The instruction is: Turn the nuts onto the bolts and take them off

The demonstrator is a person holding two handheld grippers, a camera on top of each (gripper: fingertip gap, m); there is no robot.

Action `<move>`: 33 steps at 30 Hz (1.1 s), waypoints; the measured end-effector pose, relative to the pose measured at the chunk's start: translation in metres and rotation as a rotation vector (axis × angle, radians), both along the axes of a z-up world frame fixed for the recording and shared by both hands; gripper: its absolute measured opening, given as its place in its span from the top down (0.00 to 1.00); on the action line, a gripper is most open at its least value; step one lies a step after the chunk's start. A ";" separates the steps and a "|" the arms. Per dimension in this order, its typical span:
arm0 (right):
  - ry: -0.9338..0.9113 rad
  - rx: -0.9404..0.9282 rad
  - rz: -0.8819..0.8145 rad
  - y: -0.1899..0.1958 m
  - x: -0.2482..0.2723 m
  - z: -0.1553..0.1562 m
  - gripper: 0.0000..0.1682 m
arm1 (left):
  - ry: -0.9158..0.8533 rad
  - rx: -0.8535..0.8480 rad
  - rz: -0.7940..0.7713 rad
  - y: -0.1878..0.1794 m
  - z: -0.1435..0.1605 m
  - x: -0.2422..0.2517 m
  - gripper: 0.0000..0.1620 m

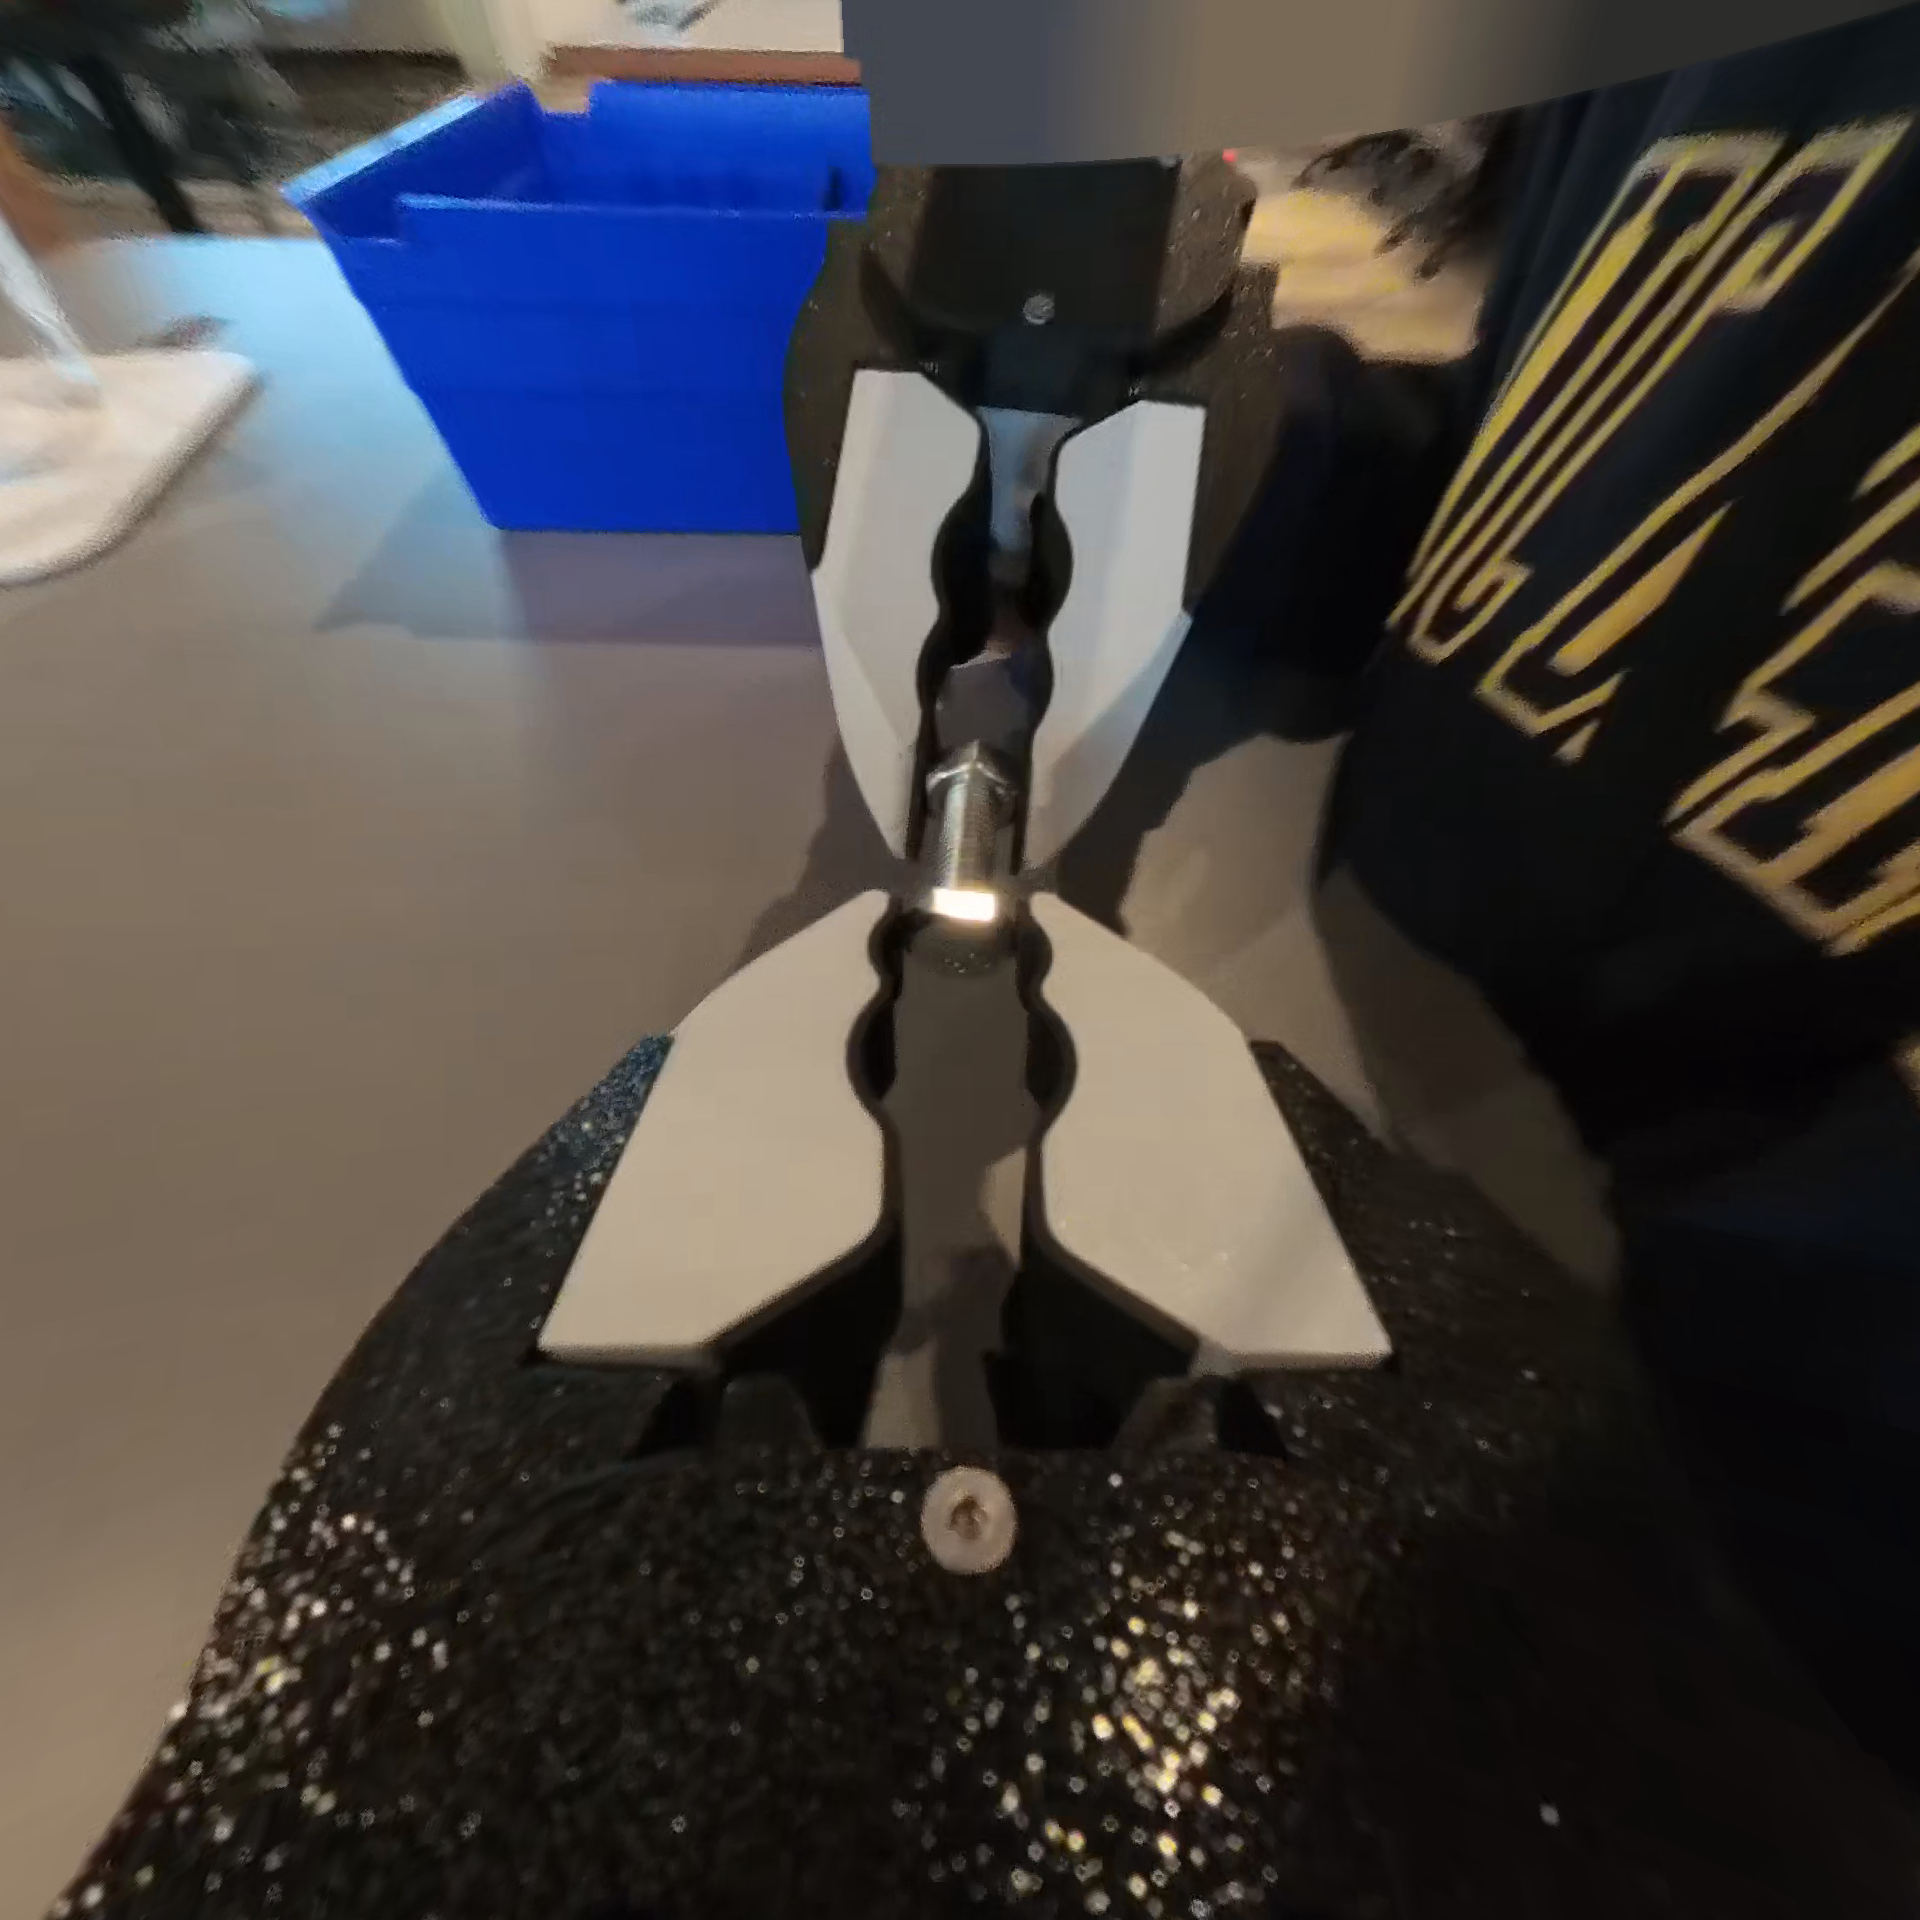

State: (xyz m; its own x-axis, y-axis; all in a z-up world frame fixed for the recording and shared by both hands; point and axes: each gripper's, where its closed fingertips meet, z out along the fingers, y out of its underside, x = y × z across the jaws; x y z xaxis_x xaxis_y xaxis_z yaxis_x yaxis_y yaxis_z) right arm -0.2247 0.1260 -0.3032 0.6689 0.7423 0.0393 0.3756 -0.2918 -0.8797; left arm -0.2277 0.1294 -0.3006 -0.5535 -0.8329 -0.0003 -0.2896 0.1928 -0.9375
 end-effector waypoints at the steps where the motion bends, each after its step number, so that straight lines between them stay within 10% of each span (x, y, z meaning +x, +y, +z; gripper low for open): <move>1: -0.002 0.001 -0.004 0.000 0.000 0.000 0.89 | -0.010 0.018 0.006 0.000 0.000 0.000 0.88; 17: 0.144 0.051 0.021 -0.006 0.002 0.024 0.79 | -0.008 0.028 0.033 0.003 0.001 0.002 0.89; 33: -0.206 -0.037 0.010 -0.001 -0.008 -0.028 0.62 | 0.019 0.170 0.091 0.003 -0.011 0.009 0.89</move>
